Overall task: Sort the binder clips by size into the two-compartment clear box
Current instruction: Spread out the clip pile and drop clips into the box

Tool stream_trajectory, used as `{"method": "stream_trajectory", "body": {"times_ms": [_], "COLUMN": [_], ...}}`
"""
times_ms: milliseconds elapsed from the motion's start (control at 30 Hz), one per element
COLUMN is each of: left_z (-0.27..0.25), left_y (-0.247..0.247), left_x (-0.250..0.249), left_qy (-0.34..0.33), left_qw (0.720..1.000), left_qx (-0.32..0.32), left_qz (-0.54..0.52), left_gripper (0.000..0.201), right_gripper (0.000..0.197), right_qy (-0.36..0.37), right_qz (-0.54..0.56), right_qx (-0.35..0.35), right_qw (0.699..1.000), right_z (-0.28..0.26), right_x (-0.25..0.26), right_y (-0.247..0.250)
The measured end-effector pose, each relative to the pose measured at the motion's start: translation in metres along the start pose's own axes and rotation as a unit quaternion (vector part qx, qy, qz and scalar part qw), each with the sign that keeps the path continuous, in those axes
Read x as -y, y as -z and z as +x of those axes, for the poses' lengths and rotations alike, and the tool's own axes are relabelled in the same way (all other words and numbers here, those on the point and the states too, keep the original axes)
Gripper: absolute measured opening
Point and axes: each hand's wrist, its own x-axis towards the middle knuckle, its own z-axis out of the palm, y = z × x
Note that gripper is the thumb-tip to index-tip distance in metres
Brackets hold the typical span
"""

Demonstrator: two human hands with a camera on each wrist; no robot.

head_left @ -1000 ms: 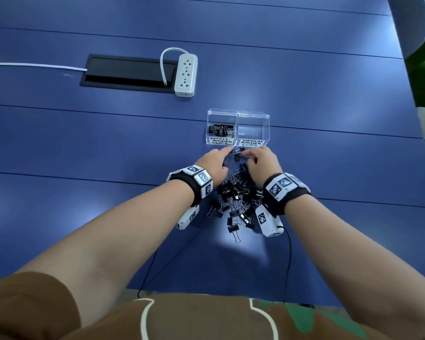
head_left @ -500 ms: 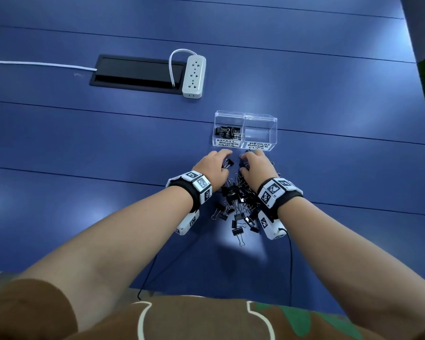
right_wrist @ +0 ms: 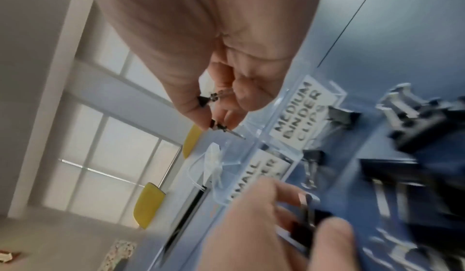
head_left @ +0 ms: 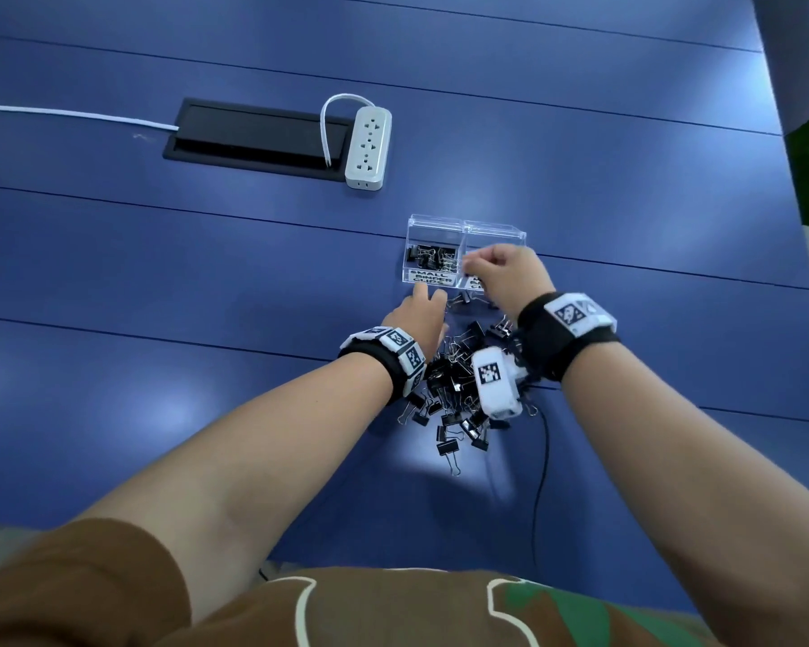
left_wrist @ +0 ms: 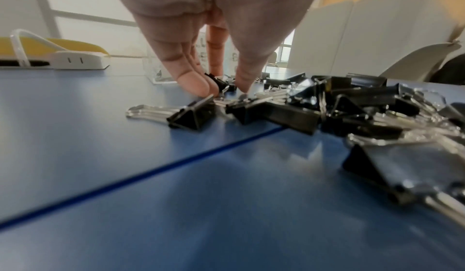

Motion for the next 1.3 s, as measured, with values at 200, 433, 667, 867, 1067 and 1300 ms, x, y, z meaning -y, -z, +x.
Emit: {"method": "stream_trajectory", "body": {"times_ms": [200,433,667,867,1067,1300], "left_z": [0.0,-0.007,0.006,0.035,0.023,-0.024], "left_y": [0.001,0.006,0.044,0.063,0.05,0.01], "left_x": [0.003,0.012,0.009,0.009,0.015,0.025], "left_qy": [-0.005,-0.03,-0.076,-0.06,-0.062,-0.122], "left_qw": [1.0,0.998,0.978,0.982,0.985,0.989], "left_qx": [0.024,0.014,-0.121,-0.114,-0.12,-0.037], "left_qz": [-0.004,-0.056,-0.15,-0.135,-0.103,-0.072], "left_gripper": [0.015,0.017,0.021,0.021,0.029,0.021], "right_gripper": [0.01,0.022,0.026,0.039,0.028,0.019], "right_qy": [-0.018,0.032,0.073,0.101,0.106,0.078], "right_qz": [-0.03,-0.113,-0.243,-0.312,-0.353,-0.31], "right_qx": [0.005,0.002,0.006,0.054,0.052,0.034], "right_qw": [0.999,0.993,0.967,0.943,0.928,0.947], "right_z": [0.042,0.037,-0.007,-0.017,-0.014,-0.012], "right_x": [0.025,0.029,-0.021,-0.061,-0.061,-0.06], "right_y": [-0.012,-0.016,-0.018,-0.035,-0.038,-0.041]}}
